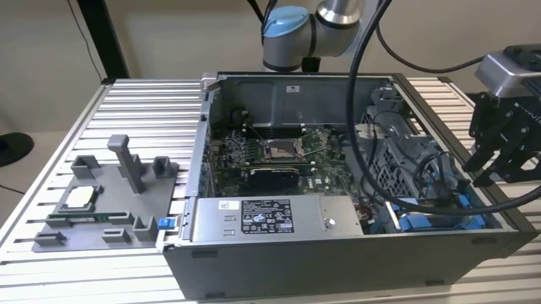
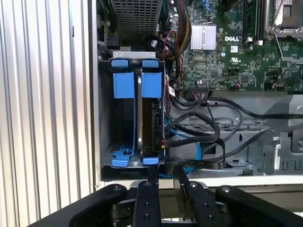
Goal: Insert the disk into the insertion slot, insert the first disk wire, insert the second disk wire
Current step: 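Insert the first disk wire, then insert the second disk wire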
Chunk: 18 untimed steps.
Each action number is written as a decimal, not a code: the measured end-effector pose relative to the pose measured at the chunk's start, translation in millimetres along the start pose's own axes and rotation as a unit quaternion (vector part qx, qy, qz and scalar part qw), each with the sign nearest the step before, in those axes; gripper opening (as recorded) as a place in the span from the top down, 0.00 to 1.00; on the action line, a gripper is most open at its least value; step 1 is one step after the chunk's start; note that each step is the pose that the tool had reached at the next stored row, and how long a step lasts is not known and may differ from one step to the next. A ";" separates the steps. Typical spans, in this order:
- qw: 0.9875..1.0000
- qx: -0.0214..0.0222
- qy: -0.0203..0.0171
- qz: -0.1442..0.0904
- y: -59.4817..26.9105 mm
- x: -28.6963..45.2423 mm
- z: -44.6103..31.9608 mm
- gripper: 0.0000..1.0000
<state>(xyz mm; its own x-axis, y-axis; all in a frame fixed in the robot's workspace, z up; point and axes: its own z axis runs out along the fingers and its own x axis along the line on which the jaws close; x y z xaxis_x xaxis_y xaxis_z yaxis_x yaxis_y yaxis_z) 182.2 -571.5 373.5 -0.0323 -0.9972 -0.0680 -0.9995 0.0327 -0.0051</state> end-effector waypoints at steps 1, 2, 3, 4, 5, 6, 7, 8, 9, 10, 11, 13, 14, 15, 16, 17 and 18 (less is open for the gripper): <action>1.000 0.000 0.000 0.000 -0.2 0.0 0.8 0.00; 1.000 -0.001 0.000 0.000 -0.3 0.0 1.9 0.00; 1.000 -0.001 0.000 0.000 -0.2 -0.2 3.2 0.00; 1.000 -0.002 0.000 0.000 -0.3 -0.5 4.4 0.00; 1.000 -0.004 0.000 0.000 -0.6 -0.7 5.8 0.00; 1.000 -0.006 0.000 0.000 -0.8 -1.1 6.7 0.00; 1.000 -0.008 0.000 0.001 -1.3 -1.5 7.5 0.00; 1.000 -0.011 0.000 0.001 -2.5 -2.0 8.2 0.00; 1.000 -0.014 0.000 0.001 -4.2 -2.5 8.9 0.00; 1.000 -0.017 0.001 0.001 -5.9 -2.9 9.4 0.00; 1.000 -0.021 0.001 0.001 -7.9 -3.3 10.0 0.00; 1.000 -0.028 0.001 0.002 -9.4 -3.8 11.1 0.00; 1.000 -0.031 0.001 0.002 -9.7 -3.7 11.7 0.00; 0.999 -0.034 0.001 0.002 -9.9 -3.7 12.3 0.00; 0.999 -0.036 0.001 0.002 -10.0 -3.7 13.0 0.00; 0.999 -0.037 0.001 0.003 -10.1 -3.6 13.7 0.00; 0.999 -0.038 0.001 0.003 -10.2 -3.6 14.1 0.00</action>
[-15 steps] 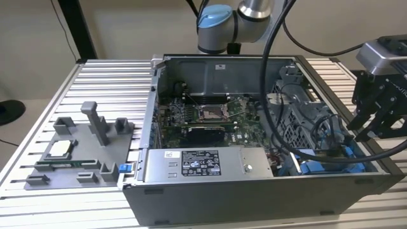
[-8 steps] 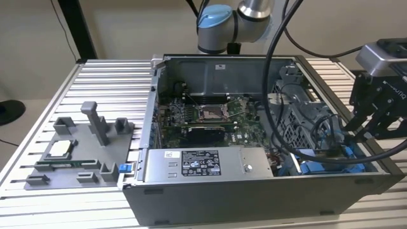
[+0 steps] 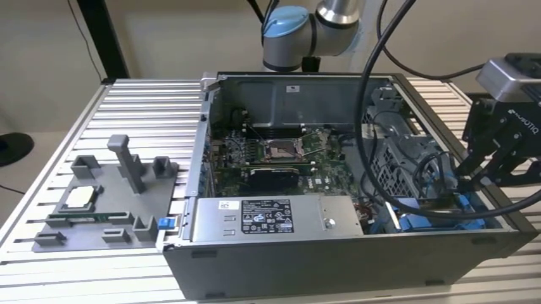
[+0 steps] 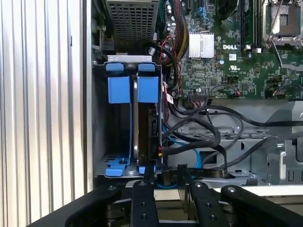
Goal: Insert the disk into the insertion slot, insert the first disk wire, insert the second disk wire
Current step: 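Insert the second disk wire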
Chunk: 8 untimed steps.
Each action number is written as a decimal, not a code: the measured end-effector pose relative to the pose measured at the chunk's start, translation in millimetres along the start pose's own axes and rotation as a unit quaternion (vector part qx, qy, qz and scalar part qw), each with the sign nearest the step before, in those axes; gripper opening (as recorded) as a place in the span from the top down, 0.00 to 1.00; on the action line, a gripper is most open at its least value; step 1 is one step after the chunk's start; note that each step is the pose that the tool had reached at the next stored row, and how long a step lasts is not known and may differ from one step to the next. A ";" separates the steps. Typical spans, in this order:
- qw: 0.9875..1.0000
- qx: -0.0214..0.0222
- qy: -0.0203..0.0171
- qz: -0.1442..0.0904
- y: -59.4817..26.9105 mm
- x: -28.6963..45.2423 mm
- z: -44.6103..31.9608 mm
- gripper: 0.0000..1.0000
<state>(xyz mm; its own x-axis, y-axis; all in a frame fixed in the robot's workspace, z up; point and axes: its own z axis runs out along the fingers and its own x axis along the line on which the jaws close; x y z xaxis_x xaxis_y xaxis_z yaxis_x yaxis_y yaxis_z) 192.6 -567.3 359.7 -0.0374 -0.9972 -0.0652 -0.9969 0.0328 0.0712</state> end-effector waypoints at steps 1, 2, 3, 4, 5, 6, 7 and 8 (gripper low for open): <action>1.000 -0.001 0.000 0.000 -0.3 0.0 0.5 0.00; 1.000 -0.001 0.000 0.000 -0.4 0.0 0.7 0.00; 1.000 -0.001 0.000 0.000 -0.4 0.0 0.6 0.00; 1.000 -0.001 0.000 0.000 -0.5 0.0 0.7 0.00; 1.000 -0.001 0.000 0.000 -0.8 0.0 0.8 0.00; 1.000 -0.001 0.000 0.000 -2.0 -0.1 0.8 0.00; 1.000 -0.001 0.000 0.000 -3.2 -0.1 0.7 0.00; 1.000 -0.001 0.000 0.000 -3.9 -0.1 0.4 0.00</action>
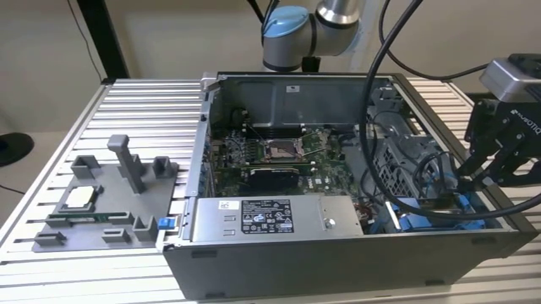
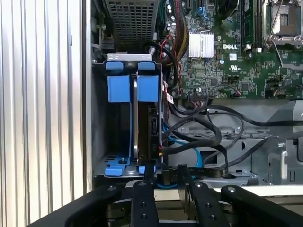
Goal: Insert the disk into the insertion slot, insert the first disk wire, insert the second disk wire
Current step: 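Insert the second disk wire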
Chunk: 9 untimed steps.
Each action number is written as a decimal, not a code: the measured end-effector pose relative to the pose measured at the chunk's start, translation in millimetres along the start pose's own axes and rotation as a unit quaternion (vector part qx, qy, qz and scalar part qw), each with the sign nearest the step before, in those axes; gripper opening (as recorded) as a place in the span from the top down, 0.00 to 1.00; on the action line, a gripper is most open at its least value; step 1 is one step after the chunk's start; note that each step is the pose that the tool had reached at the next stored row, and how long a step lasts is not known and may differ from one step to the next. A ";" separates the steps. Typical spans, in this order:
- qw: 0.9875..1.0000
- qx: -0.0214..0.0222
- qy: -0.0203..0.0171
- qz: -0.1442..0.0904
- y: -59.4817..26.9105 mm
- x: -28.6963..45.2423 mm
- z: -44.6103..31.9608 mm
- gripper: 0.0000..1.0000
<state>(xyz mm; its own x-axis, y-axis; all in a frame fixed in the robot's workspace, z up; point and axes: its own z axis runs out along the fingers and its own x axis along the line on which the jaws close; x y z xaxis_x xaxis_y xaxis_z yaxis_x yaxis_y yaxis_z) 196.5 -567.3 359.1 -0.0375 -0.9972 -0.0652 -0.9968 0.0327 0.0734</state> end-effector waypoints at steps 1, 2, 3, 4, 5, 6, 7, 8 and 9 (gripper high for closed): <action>1.000 0.000 0.000 0.000 -0.6 -0.1 -0.3 0.00; 1.000 0.000 0.000 0.000 -0.6 -0.1 -0.3 0.00; 1.000 0.000 0.000 0.000 -0.6 -0.1 -0.3 0.00; 1.000 0.000 0.000 0.000 -0.6 0.0 -0.3 0.00; 1.000 0.000 0.000 0.000 -0.6 0.0 -0.3 1.00; 1.000 0.000 0.000 0.000 -0.7 0.0 -0.5 1.00; 1.000 0.000 0.000 0.000 -0.7 0.0 -0.5 1.00; 1.000 0.000 0.000 0.000 -0.7 0.0 -0.5 1.00; 1.000 0.000 0.000 0.000 -0.6 -0.1 -0.5 1.00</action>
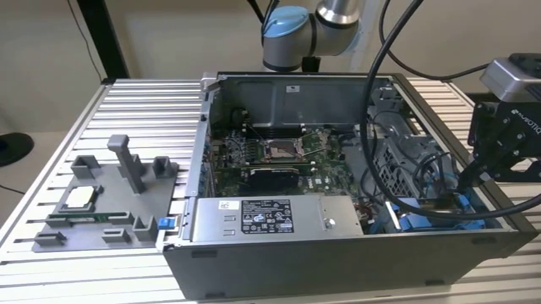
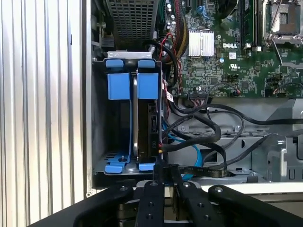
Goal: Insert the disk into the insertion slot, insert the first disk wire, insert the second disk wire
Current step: 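Insert the second disk wire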
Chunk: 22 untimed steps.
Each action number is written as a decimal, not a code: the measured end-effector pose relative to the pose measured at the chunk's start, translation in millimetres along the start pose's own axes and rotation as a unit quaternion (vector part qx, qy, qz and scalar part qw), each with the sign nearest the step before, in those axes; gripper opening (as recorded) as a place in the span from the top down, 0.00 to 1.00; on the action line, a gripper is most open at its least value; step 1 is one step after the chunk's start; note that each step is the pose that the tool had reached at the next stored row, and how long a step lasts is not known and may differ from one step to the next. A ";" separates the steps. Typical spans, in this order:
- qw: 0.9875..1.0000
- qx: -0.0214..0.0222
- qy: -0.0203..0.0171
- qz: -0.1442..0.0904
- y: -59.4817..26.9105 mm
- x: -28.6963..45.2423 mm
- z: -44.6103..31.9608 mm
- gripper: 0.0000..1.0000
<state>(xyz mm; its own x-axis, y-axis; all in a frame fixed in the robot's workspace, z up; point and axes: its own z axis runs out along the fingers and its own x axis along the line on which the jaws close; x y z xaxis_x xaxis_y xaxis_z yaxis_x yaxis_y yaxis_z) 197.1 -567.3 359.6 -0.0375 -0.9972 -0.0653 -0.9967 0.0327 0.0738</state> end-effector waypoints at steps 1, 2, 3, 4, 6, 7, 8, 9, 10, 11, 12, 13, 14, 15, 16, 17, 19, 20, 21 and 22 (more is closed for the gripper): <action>1.000 0.000 0.000 0.000 0.0 0.0 -0.1 1.00; 1.000 0.000 0.000 0.000 0.1 -0.1 -1.5 1.00; 1.000 0.000 0.000 0.000 0.6 -0.3 -4.6 1.00; 1.000 0.000 0.000 0.000 1.4 -0.4 -8.1 1.00; 1.000 0.000 0.000 0.000 4.7 -0.3 -13.3 1.00; 1.000 0.001 0.000 0.000 7.5 0.1 -14.8 1.00; 1.000 0.002 0.000 0.000 10.8 0.6 -15.8 1.00; 1.000 0.003 0.000 0.000 14.4 1.1 -16.5 1.00; 1.000 0.004 0.000 0.000 18.2 1.6 -17.0 1.00; 1.000 0.006 0.000 0.000 22.1 2.0 -17.3 1.00; 1.000 0.007 0.000 0.000 26.2 2.5 -17.5 1.00; 1.000 0.009 0.000 -0.001 30.3 3.1 -17.5 1.00; 1.000 0.010 0.000 -0.001 34.5 3.6 -17.5 1.00; 1.000 0.011 0.000 -0.001 39.0 4.3 -17.3 1.00; 1.000 0.013 0.000 -0.001 43.6 5.0 -17.1 1.00; 1.000 0.014 0.000 -0.001 47.5 5.7 -16.8 1.00; 1.000 0.018 -0.001 -0.001 54.8 7.2 -16.3 1.00; 1.000 0.021 -0.001 -0.001 58.1 7.9 -16.1 1.00; 1.000 0.024 -0.001 -0.002 60.5 8.9 -15.8 1.00; 1.000 0.027 -0.002 -0.002 62.7 9.9 -15.3 1.00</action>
<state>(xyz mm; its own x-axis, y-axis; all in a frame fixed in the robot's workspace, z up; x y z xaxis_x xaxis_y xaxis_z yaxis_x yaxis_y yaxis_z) 135.4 -576.1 378.8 -0.0339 -0.9970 -0.0700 -0.9993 0.0326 0.0198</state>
